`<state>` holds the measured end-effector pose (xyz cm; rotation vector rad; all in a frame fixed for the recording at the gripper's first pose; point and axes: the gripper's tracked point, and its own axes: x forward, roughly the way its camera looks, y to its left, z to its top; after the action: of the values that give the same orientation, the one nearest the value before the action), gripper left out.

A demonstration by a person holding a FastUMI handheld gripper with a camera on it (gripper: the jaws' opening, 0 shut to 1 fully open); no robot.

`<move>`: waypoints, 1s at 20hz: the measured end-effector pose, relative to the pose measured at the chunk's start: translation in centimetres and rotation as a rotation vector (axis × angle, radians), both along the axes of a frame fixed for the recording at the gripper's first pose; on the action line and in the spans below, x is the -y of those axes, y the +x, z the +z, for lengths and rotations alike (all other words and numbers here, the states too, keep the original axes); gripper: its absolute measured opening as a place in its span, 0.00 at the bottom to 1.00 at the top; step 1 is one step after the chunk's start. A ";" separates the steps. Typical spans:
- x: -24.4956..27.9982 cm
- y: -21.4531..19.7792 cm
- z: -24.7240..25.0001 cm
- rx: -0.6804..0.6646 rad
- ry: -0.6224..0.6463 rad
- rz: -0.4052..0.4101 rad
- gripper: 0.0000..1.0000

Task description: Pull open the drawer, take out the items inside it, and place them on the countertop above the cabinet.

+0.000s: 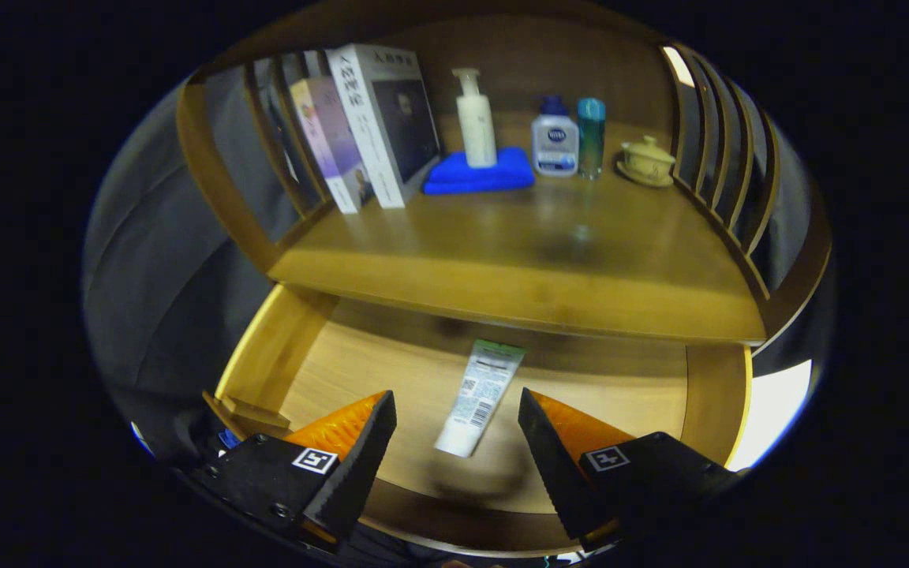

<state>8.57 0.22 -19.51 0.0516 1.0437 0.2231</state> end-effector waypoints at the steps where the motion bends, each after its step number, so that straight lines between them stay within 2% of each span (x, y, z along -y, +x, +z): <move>1: -0.2 0.2 -0.7 -0.027 0.005 -0.008 0.98; 5: -0.5 0.9 -3.0 -0.124 -0.029 -0.014 0.98; 10: 0.3 1.6 -5.8 -0.188 -0.176 0.017 0.98; 16: -0.2 1.6 -8.5 -0.307 -0.171 0.007 0.98; 18: 0.1 1.8 -9.1 -0.321 -0.186 -0.007 0.94; 20: 0.1 1.6 -9.7 -0.342 -0.192 -0.002 0.83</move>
<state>10.16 0.14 -29.23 -0.0863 1.4017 0.1127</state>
